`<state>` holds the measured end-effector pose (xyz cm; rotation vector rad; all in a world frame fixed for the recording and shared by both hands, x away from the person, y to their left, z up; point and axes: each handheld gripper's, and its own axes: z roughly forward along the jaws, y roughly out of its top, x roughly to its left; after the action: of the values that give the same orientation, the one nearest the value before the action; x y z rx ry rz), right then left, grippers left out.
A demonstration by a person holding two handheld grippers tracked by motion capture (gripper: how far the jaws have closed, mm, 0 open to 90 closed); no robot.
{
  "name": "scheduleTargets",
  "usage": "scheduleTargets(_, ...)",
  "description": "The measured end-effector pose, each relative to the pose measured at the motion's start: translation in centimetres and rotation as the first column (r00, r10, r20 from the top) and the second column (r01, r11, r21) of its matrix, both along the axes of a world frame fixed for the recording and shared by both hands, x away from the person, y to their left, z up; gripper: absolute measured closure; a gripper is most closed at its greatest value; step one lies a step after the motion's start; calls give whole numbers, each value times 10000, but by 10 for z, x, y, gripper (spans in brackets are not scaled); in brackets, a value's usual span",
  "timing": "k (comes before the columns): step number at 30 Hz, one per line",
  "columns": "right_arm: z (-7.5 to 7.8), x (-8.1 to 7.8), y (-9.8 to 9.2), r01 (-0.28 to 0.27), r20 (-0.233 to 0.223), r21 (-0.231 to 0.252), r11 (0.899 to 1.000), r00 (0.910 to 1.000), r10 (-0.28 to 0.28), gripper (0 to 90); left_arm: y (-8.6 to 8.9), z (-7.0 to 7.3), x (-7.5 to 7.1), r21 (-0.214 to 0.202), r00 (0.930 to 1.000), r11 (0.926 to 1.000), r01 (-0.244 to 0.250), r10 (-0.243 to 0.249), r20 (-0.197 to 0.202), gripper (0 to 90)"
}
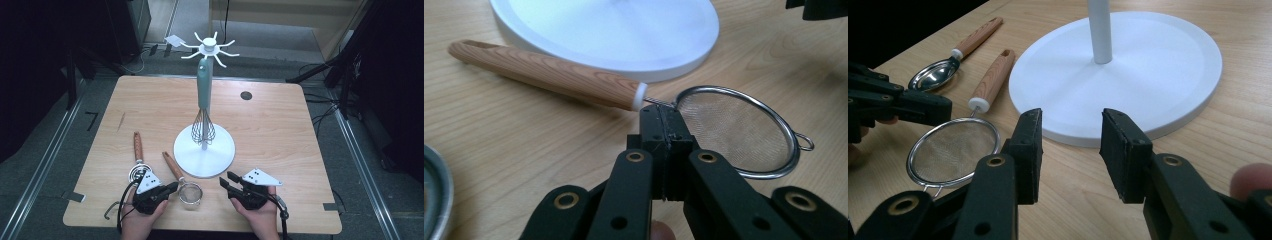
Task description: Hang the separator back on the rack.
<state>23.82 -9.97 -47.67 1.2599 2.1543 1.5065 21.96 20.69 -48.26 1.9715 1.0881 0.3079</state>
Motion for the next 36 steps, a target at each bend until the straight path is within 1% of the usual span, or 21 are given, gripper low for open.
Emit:
scheduleTargets(4, 1, -2, 3, -153, -78, -3, 9999, 9999, 153, 629, -6, -2, -1, 137, 9998, 9997, 197, -197, 21, 900)
scheduleTargets(10, 0, -3, 12, -557, -61, -95, 9984, 9984, 556, 633, -16, -5, -2, 269, 9992, 9989, 393, -394, 21, 900)
scheduleTargets(12, 0, -4, 14, -672, -112, -90, 9977, 9977, 671, 645, -20, -5, -2, 222, 9988, 9986, 479, -478, -46, 900)
scheduleTargets(14, -1, -4, 17, -864, -181, -72, 9962, 9961, 863, 685, -24, -5, -3, 205, 9985, 9983, 542, -540, -96, 900)
scheduleTargets(16, 0, -5, 21, -1170, -383, -78, 9931, 9924, 1166, 743, -28, -6, -3, 212, 9981, 9979, 617, -615, -101, 900)
scheduleTargets(17, 0, -5, 21, -1170, -383, -78, 9931, 9924, 1166, 743, -28, -6, -3, 212, 9981, 9979, 617, -615, -101, 900)
scheduleTargets(18, -1, -6, 28, -1485, -501, -373, 9882, 9879, 1466, 825, -32, -6, -4, 208, 9972, 9970, 743, -740, -136, 900)
scheduleTargets(20, -1, -7, 32, -1477, -563, -590, 9873, 9879, 1444, 865, -33, -6, -4, 163, 9969, 9969, 775, -773, -118, 900)
scheduleTargets(22, -3, -7, 37, -1600, -787, -735, 9844, 9849, 1542, 900, -31, -5, -4, 121, 9966, 9966, 812, -811, -122, 900)
scheduleTargets(25, -6, -8, 42, -1737, -1007, -1058, 9791, 9814, 1633, 900, -22, -1, -3, -46, 9974, 9974, 718, -719, -57, 900)
scheduleTargets(26, -7, -8, 43, -1776, -1061, -1099, 9779, 9804, 1661, 900, -18, 0, -3, -75, 9979, 9979, 641, -641, -1, 900)
scheduleTargets(28, -8, -7, 44, -1847, -1205, -1222, 9752, 9780, 1702, 900, -8, 6, -2, -129, 9988, 9988, 465, -463, 177, 900)
scheduleTargets(29, -9, -7, 44, -1874, -1201, -1281, 9739, 9777, 1724, 900, -2, 9, -1, -187, 9989, 9992, 343, -337, 312, 900)
scheduleTargets(30, -10, -7, 44, -1881, -1248, -1397, 9722, 9773, 1711, 900, 4, 13, 0, -276, 9988, 9994, 212, -200, 448, 897)
scheduleTargets(32, -13, -6, 43, -1955, -1302, -1466, 9697, 9756, 1770, 900, 18, 19, 3, -324, 9978, 9994, -98, 119, 655, 888)
scheduleTargets(33, -13, -6, 42, -1959, -1326, -1485, 9693, 9753, 1768, 900, 26, 21, 5, -275, 9970, 9992, -283, 303, 719, 882)
scheduleTargets(34, -14, -6, 41, -1965, -1320, -1532, 9684, 9753, 1770, 900, 34, 22, 8, -354, 9960, 9982, -476, 501, 737, 876)
scheduleTargets(36, -14, -7, 37, -1952, -1295, -1637, 9670, 9760, 1751, 900, 54, 24, 13, -600, 9928, 9939, -923, 964, 704, 861)
